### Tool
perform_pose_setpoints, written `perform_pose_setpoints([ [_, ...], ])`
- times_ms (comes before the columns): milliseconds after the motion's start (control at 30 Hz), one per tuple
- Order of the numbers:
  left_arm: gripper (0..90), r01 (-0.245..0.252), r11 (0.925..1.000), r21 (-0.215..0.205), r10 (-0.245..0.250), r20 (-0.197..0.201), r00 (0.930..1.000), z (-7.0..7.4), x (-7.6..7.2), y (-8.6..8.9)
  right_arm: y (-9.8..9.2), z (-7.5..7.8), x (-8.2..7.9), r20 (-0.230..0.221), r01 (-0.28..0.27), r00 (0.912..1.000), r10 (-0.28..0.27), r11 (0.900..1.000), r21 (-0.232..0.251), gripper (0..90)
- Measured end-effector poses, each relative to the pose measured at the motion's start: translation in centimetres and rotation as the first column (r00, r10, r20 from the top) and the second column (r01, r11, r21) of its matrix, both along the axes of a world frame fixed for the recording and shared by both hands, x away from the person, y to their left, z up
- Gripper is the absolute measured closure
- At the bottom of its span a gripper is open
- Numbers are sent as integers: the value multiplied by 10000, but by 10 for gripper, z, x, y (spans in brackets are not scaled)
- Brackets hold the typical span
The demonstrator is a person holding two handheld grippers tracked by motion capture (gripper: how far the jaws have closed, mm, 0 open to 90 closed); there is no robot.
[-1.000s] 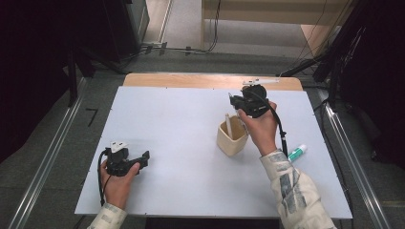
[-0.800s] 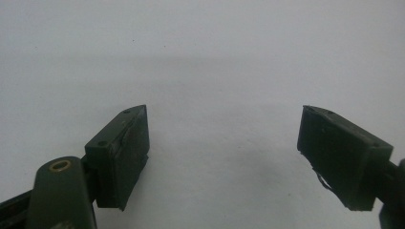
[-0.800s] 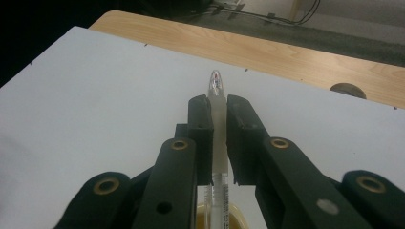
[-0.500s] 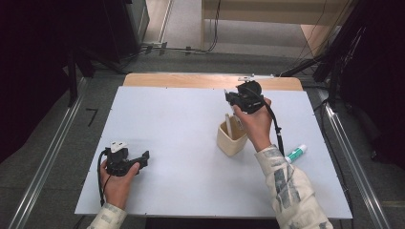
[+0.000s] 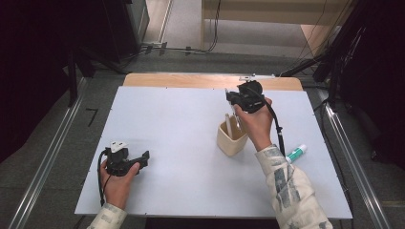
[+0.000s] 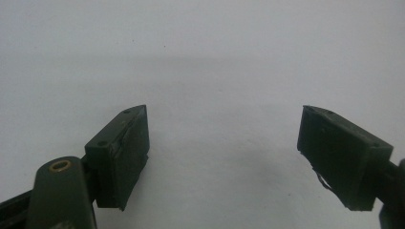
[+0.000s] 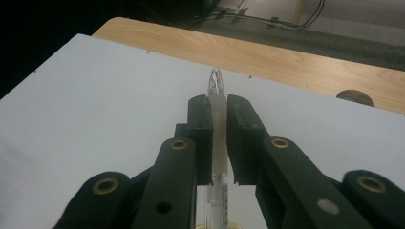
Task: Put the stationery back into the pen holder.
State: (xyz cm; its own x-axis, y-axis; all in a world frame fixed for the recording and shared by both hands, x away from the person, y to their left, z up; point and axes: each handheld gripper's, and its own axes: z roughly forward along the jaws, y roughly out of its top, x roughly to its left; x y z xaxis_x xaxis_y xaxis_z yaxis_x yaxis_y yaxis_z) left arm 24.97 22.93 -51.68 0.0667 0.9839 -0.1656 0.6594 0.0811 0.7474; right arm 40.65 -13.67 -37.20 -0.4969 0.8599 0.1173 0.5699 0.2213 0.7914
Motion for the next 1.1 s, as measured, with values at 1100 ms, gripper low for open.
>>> perform_pose_setpoints([
  [1100, 187, 12, 10000, 18, -12, -53, 10000, -1, 0, -1, -20, -23, -17, -283, -14, 9996, 18, 9999, 129, 761],
])
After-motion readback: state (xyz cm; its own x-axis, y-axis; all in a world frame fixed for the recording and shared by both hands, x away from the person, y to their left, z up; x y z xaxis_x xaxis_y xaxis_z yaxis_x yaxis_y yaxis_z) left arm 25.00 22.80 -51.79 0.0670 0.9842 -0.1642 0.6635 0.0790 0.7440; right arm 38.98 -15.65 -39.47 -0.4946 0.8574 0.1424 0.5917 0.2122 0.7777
